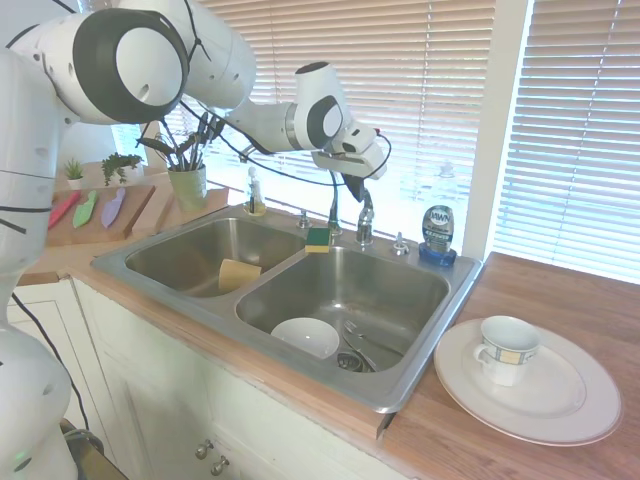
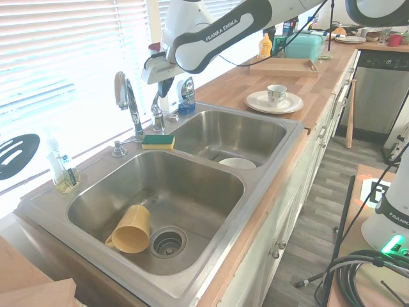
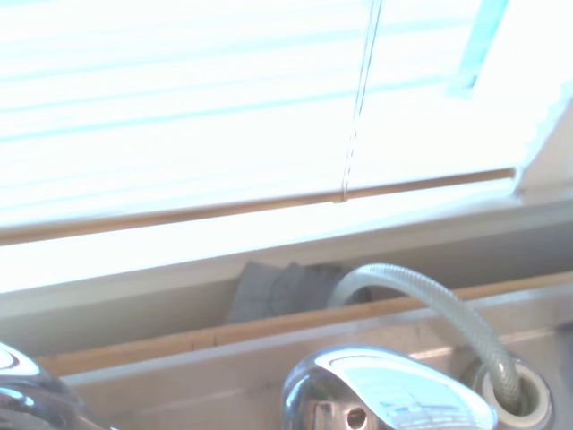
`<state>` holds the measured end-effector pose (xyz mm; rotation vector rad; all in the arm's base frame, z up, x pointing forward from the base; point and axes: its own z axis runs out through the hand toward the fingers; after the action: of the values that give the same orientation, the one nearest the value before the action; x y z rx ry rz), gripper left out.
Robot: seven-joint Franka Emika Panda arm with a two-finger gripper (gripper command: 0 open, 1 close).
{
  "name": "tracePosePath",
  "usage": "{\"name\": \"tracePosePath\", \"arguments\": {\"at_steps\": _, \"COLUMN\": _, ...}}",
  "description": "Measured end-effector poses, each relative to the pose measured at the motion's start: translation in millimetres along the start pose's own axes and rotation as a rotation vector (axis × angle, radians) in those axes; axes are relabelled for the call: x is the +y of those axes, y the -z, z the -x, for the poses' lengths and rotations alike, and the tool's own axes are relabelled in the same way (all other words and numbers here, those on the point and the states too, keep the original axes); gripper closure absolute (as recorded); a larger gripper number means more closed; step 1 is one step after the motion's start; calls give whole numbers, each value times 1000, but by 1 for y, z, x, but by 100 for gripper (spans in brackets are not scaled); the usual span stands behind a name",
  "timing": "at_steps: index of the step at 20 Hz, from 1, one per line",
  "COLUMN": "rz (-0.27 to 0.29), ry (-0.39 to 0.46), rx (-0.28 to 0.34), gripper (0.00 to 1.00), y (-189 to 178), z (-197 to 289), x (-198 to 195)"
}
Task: Turn on the faucet
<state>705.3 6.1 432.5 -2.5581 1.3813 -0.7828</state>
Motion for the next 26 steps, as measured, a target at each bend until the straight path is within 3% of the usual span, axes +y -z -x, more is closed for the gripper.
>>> {"name": "tracePosePath", "arguments": {"at_steps": 6, "rz": -12, "ry": -1, "rx": 5, "gripper": 100, "y": 4, "z": 2, "x": 2}}
{"name": "tracePosePath", "arguments": {"at_steps": 8, "rz": 9, "ry": 0, "rx": -16, "gripper": 100, "y": 1, "z": 6, "x": 4}}
{"name": "tracePosePath", "arguments": {"at_steps": 10, "rz": 66, "ry": 14, "rx": -101, "gripper": 100, "y": -5, "z": 17, "x": 10}}
{"name": "tracePosePath", "arguments": {"at_steps": 13, "rz": 198, "ry": 34, "rx": -224, "gripper": 100, "y": -13, "z": 33, "x": 30}}
{"name": "tracePosePath", "arguments": {"at_steps": 19, "rz": 380, "ry": 51, "rx": -351, "gripper": 100, "y": 5, "z": 62, "x": 93}}
{"name": "tracePosePath", "arguments": {"at_steps": 22, "rz": 412, "ry": 67, "rx": -388, "gripper": 100, "y": 32, "z": 81, "x": 126}}
{"name": "tracePosePath", "arguments": {"at_steps": 23, "rz": 413, "ry": 69, "rx": -394, "gripper": 0, "y": 43, "z": 87, "x": 137}}
{"name": "tracePosePath", "arguments": {"at_steps": 26, "rz": 418, "ry": 72, "rx": -408, "gripper": 0, "y": 71, "z": 105, "x": 171}}
